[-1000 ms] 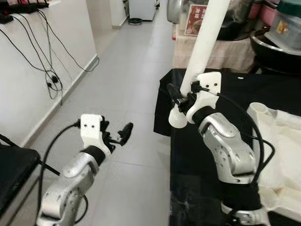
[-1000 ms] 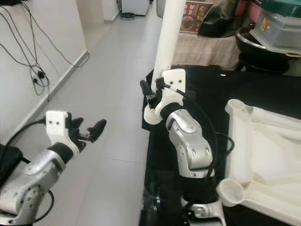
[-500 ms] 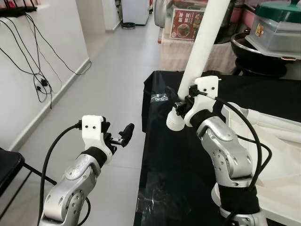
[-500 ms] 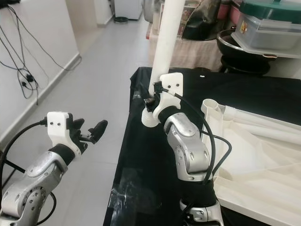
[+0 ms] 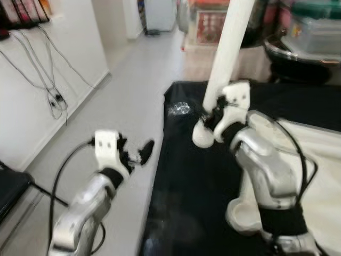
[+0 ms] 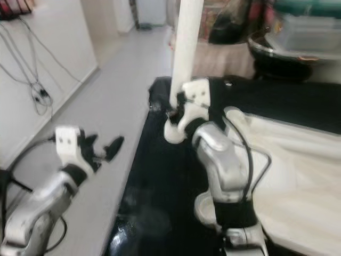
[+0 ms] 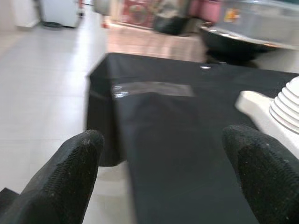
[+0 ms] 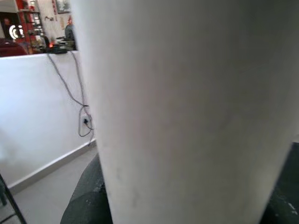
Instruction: Building children table
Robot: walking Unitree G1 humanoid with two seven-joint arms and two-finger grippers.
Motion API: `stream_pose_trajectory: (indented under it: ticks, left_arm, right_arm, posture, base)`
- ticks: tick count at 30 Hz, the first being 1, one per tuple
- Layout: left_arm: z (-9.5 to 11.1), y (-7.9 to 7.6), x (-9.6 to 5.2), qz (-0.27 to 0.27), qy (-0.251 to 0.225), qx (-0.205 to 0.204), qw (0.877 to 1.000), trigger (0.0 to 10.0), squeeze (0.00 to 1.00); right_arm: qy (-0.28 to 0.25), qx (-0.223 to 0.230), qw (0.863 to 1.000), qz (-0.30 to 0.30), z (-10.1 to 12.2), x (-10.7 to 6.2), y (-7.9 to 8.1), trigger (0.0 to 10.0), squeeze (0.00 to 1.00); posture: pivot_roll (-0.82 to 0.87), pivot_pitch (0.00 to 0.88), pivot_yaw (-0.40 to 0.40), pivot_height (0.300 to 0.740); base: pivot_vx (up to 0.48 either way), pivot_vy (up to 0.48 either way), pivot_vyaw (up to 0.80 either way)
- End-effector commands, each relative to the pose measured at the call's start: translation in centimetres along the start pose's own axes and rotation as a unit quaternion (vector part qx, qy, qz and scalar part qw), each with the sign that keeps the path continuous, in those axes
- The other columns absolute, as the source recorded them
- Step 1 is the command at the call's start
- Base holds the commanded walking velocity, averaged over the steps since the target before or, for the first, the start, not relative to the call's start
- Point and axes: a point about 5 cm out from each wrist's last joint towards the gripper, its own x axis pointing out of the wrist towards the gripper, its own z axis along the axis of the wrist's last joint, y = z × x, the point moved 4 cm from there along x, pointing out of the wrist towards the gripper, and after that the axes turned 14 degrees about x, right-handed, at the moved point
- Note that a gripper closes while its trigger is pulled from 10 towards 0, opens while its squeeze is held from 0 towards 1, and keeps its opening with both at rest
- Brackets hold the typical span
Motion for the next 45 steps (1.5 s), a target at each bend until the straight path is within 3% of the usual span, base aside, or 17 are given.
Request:
stream_pose_trajectory:
  ticks: [1,7,23,45]
  left_arm:
    - [-0.4,0.1,-0.2,0.002,0.009,0.001,1.000,10.0,0.00]
    - [-0.6,-0.3,-0.3,-0.002,0.012,-0.013,1.000,10.0,0.00]
    - [-2.3,-0.1,-0.5,0.017,0.057,-0.003,0.998,10.0,0.00]
    - [-2.4,0.1,-0.4,0.029,0.056,-0.003,0.998,10.0,0.00]
  right_arm:
    - [-0.005,-0.002,0.999,0.044,0.5,0.0,1.2,10.0,0.00]
    - [0.003,-0.006,0.997,0.074,0.6,-0.5,1.5,10.0,0.00]
    - [0.025,-0.023,0.994,0.100,0.0,-1.0,1.7,10.0,0.00]
    - [0.042,-0.032,0.993,0.105,-0.4,-1.2,1.9,10.0,0.00]
  posture:
    - [0.02,0.083,-0.036,0.740]
    - [0.02,0.086,-0.035,0.740]
    - [0.02,0.084,-0.039,0.740]
    - [0.01,0.091,-0.046,0.740]
  base:
    - [0.000,0.000,0.00]
    - [0.000,0.000,0.00]
    - [0.000,0.000,0.00]
    - [0.000,0.000,0.00]
